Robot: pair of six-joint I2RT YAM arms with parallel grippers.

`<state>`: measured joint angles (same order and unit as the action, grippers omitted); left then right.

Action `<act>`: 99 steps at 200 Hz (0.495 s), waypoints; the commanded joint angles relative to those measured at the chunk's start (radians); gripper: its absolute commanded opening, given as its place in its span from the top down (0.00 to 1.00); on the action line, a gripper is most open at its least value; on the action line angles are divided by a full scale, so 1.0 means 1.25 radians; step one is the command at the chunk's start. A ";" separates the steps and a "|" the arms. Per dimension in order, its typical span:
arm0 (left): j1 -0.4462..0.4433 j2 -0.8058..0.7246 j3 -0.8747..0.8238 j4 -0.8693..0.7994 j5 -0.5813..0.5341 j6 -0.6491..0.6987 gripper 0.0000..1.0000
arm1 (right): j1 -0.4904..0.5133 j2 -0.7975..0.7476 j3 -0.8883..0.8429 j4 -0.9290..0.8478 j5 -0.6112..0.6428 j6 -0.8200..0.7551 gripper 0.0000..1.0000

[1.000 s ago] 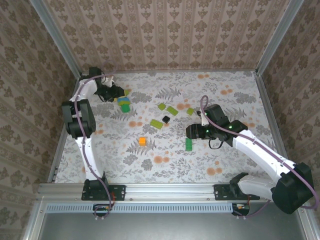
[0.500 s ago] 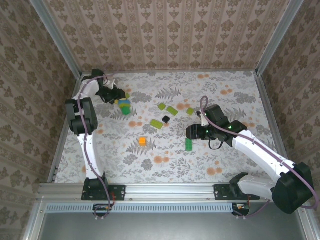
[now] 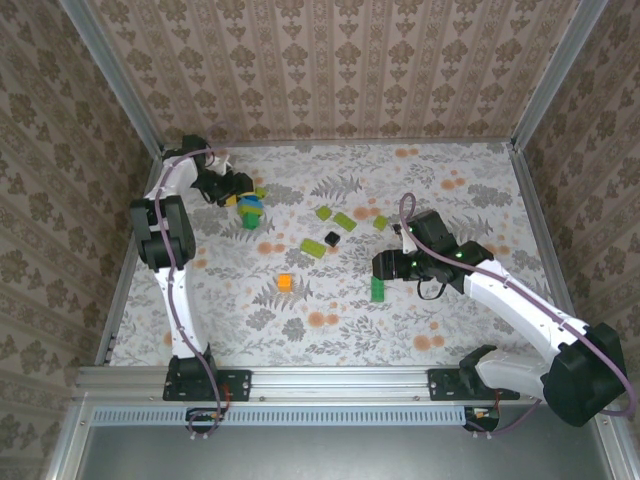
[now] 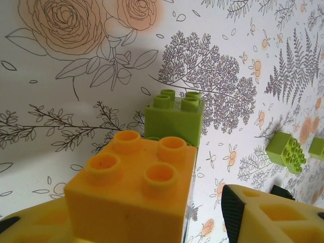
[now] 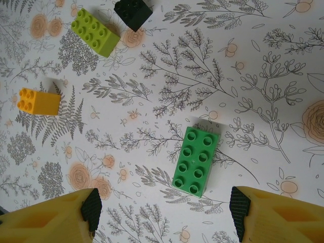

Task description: Assemble a carrot with lego

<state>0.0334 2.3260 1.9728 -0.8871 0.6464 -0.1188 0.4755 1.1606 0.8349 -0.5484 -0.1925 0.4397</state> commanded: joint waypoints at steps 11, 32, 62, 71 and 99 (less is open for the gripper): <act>-0.003 0.019 0.023 -0.023 -0.029 0.015 0.36 | -0.005 0.004 -0.007 0.004 -0.007 -0.017 0.29; -0.001 0.019 0.023 -0.027 -0.045 0.017 0.35 | -0.004 0.004 -0.008 0.005 -0.008 -0.017 0.29; 0.001 0.009 0.021 -0.035 -0.092 0.019 0.33 | -0.005 0.004 -0.008 0.004 -0.006 -0.019 0.29; 0.000 0.003 0.021 -0.039 -0.109 0.019 0.33 | -0.004 0.006 -0.007 0.005 -0.007 -0.019 0.29; 0.008 -0.035 0.004 -0.032 -0.157 0.017 0.33 | -0.005 0.013 -0.003 0.004 -0.005 -0.021 0.29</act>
<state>0.0338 2.3257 1.9728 -0.8982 0.5240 -0.1120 0.4755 1.1610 0.8345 -0.5484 -0.1921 0.4393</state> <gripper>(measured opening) 0.669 0.708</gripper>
